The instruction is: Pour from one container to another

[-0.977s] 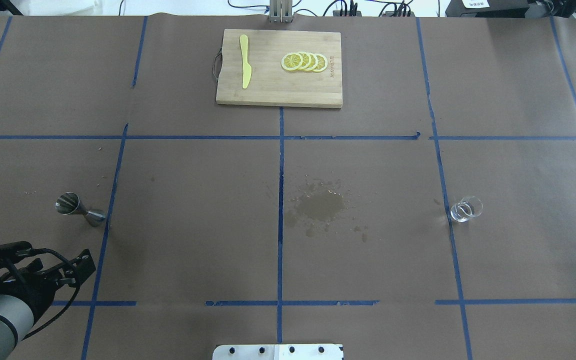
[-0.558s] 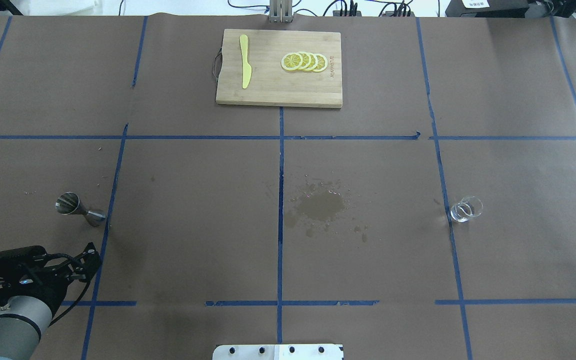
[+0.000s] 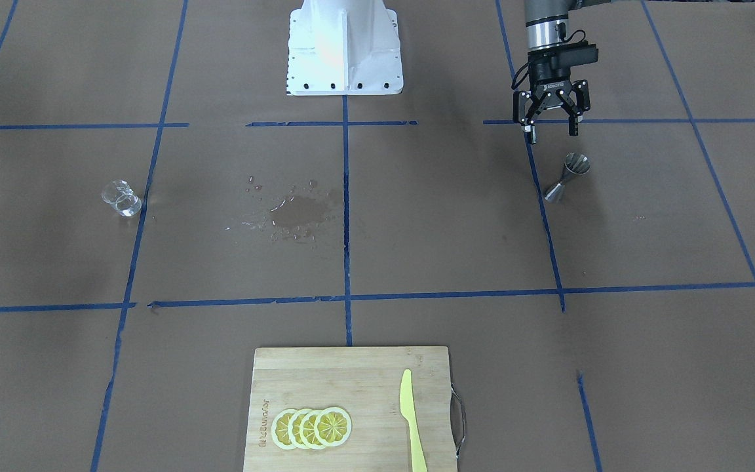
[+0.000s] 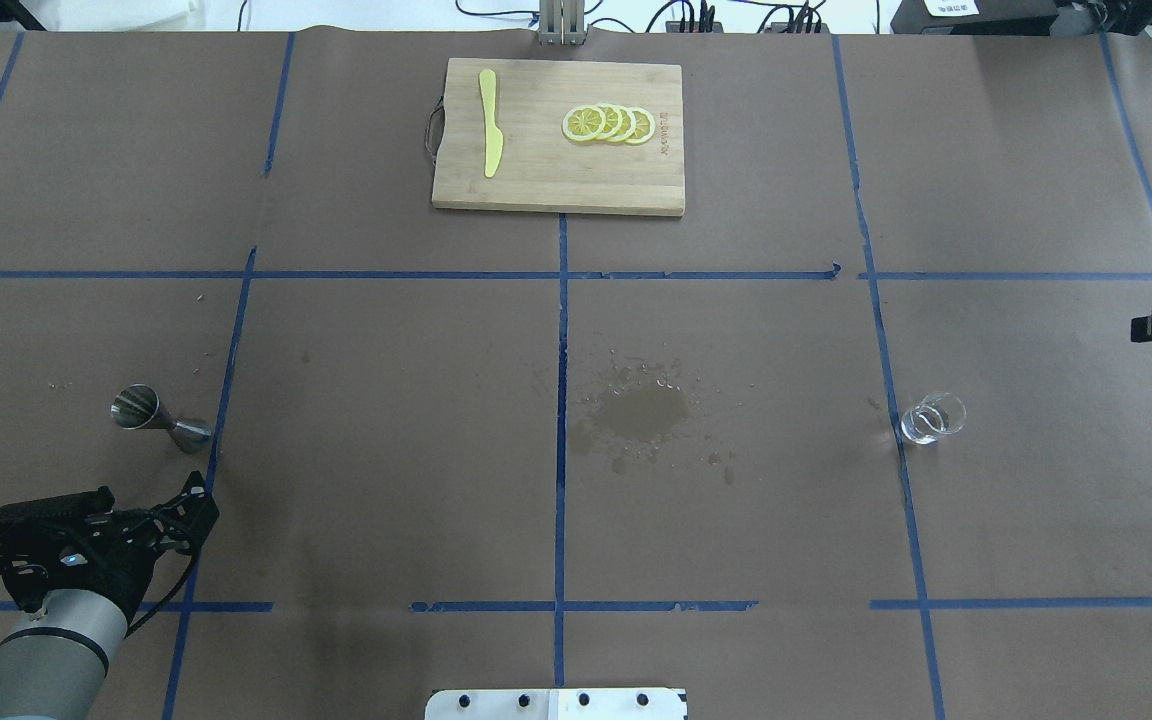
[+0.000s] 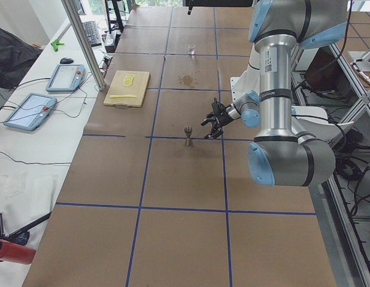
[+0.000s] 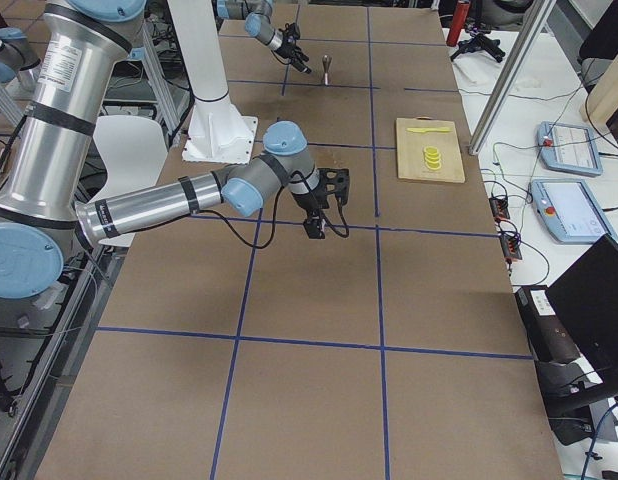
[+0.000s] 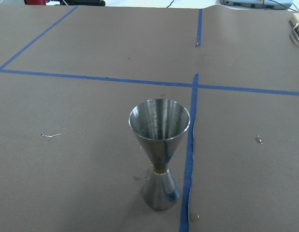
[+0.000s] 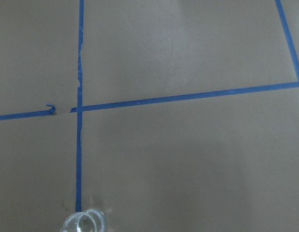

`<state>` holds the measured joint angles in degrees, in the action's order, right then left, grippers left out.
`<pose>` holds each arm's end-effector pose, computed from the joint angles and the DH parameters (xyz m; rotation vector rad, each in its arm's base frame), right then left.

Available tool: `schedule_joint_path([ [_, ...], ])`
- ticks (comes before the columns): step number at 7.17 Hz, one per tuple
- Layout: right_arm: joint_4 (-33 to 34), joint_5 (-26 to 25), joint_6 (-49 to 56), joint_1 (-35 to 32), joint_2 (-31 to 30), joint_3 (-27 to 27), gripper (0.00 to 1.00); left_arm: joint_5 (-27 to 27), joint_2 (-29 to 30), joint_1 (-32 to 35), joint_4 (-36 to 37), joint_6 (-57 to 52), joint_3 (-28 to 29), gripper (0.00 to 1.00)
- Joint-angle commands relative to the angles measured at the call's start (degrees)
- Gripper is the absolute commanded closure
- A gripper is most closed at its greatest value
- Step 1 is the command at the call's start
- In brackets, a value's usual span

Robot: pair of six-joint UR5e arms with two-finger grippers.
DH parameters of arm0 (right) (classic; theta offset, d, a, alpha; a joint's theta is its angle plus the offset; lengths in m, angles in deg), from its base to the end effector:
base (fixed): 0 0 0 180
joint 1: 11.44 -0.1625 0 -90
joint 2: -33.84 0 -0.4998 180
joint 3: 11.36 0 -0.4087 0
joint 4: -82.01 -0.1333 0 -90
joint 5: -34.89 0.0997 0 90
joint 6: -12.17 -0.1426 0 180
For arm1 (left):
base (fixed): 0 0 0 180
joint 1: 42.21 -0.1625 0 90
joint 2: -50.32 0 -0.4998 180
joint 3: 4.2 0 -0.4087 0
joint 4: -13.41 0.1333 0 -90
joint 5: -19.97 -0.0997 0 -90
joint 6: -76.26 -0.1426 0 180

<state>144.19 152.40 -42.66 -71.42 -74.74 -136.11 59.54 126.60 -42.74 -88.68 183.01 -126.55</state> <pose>-0.1382 -0.3739 0.5442 0.2480 -0.8450 0.2205 0.4031 -0.2395 0.5446 0.7803 0.6296 -0.4950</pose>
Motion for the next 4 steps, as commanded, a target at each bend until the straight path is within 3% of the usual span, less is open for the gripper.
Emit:
schedule_joint_path([
  [1, -1.7, -6.9, -6.8, 7.9, -0.3, -1.2, 0.00, -4.9, 1.8, 0.0, 0.0, 2.1, 4.5, 0.04],
  [4, -2.1, -9.7, -10.5, 11.3, -1.5, -2.4, 0.00, -8.4, 5.0, 0.3, 0.0, 2.5, 10.0, 0.07],
])
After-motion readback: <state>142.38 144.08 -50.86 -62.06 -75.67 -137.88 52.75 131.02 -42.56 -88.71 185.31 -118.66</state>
